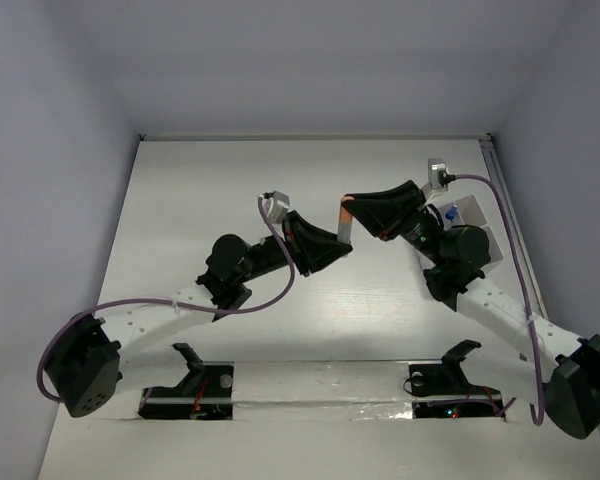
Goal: Sort the stationery into containers
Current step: Close the pen cap on the pen.
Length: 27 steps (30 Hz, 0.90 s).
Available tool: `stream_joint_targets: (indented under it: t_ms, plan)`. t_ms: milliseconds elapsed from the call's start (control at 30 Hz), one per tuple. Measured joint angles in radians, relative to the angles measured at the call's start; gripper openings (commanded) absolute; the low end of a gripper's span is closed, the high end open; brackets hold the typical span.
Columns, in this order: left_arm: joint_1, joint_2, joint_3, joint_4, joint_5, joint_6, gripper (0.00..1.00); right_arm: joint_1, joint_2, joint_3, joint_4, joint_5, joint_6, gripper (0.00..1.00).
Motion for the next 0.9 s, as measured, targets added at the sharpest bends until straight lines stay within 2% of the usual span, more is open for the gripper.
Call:
stream_joint_targets:
  t_ms: [267, 600, 900]
  plan:
    - [0.014, -0.011, 0.039, -0.105, 0.043, 0.013, 0.0, 0.0, -0.068, 0.011, -0.169, 0.009, -0.067, 0.0]
    - [0.097, 0.04, 0.073, -0.2, 0.224, -0.064, 0.0, -0.002, -0.113, -0.093, -0.204, 0.09, -0.087, 0.0]
    - [0.108, 0.053, 0.102, -0.24, 0.262, -0.101, 0.0, -0.002, -0.175, -0.118, -0.259, 0.153, -0.093, 0.0]
